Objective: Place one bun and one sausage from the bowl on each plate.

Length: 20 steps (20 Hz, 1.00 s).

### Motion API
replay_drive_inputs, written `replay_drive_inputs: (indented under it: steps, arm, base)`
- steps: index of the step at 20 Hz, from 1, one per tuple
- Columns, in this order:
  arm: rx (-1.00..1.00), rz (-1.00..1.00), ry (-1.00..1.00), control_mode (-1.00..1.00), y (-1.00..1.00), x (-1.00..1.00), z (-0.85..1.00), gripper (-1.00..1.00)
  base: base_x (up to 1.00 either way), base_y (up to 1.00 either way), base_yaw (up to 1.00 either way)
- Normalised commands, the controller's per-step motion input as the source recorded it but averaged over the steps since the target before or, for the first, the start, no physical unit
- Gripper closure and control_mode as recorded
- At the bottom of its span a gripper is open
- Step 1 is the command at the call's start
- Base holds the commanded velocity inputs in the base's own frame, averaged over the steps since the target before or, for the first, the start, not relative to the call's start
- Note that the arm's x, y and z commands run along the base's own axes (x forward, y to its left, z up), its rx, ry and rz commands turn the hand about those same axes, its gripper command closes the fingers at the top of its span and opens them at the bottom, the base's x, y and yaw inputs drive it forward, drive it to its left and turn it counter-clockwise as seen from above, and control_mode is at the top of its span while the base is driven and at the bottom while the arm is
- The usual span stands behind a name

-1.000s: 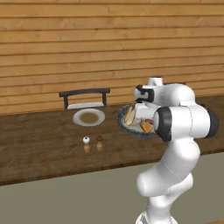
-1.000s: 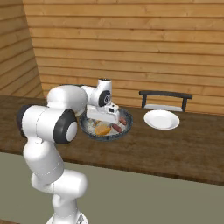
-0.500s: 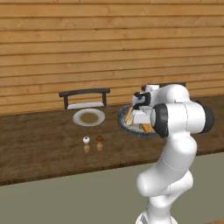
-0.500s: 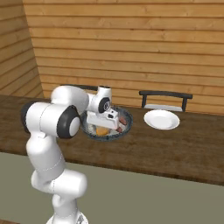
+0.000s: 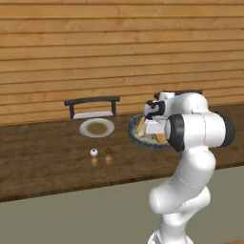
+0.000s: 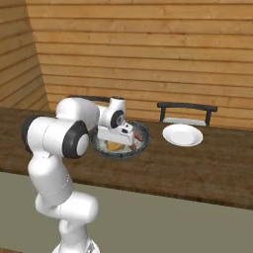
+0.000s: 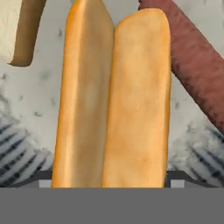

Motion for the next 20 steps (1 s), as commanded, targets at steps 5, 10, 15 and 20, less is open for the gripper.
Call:
replay_drive_inputs:
  steps: [5,10,15,20]
  arm:
    - [0.00,0.03,-0.37,-1.00,0.54,-0.46,1.00,1.00]
    - [0.00,0.07,-0.29,-1.00,1.00,-0.09,0.84,1.00]
    - [0.00,0.00,-0.15,-1.00,1.00,0.40,0.19,1.00]
    - [0.00,0.00,-0.02,-1.00,0.47,0.35,-0.07,1.00]
  base:
    - [0.00,0.00,0.00]
    - [0.00,0.00,0.00]
    - [0.00,0.00,0.00]
    - [0.00,0.00,0.00]
